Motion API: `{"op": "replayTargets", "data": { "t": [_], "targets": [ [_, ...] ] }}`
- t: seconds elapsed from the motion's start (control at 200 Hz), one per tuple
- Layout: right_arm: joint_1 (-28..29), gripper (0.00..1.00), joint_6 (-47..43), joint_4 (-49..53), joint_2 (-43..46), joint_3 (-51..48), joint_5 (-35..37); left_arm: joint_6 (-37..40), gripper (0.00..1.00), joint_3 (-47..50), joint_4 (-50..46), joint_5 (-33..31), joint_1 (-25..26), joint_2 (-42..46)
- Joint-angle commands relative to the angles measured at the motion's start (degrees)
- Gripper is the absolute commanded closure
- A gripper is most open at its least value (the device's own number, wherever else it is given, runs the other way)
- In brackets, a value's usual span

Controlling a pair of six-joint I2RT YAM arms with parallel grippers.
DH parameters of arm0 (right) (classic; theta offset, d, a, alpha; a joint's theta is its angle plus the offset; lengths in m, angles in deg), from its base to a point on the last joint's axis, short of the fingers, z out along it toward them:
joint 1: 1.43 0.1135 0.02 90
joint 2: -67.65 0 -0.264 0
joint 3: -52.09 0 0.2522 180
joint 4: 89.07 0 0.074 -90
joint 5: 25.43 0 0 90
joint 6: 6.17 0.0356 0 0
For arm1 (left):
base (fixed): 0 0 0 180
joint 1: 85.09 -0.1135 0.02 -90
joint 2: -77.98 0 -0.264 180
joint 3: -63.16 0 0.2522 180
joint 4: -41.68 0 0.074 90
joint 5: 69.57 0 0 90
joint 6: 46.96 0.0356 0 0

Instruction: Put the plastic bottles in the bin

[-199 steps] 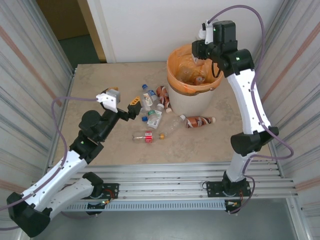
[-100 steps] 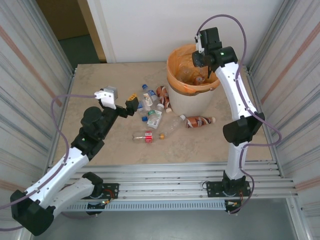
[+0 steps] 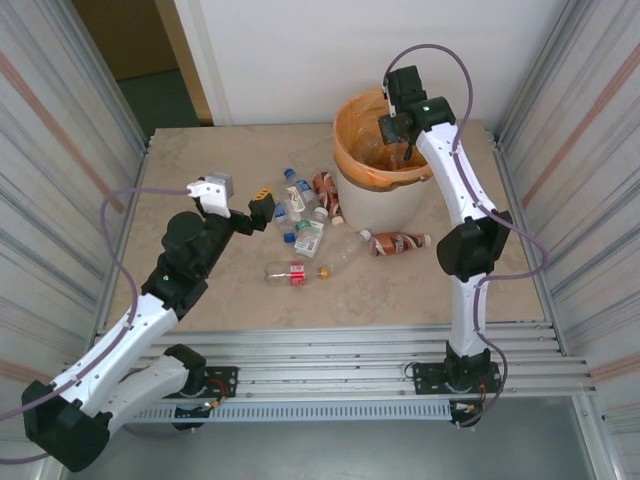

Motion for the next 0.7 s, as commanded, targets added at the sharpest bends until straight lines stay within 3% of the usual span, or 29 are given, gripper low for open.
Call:
{"op": "replayTargets", "data": {
  "t": [0.0, 0.09, 0.321, 0.696],
  "targets": [
    [0.27, 0.33, -0.91, -0.13, -0.31, 3.50, 0.58, -1.38, 0.01, -2.52, -1.91, -1.72, -0.44, -0.55],
    [1.08, 0.24, -0.86, -0.26, 0.63, 4.14, -0.42, -2.15, 0.01, -3.92, -4.02, -2.57, -0.47, -1.66],
    [3.14, 0.14, -0.40, -0.66, 4.68, 4.53, -3.65, -4.05, 0.01, -7.15, -8.49, -3.58, -0.58, -5.18],
    [3.54, 0.11, 5.28, -0.89, 12.41, 3.57, -15.37, -6.28, 0.01, -11.74, -14.99, -3.62, -0.79, -10.26]
  ]
}}
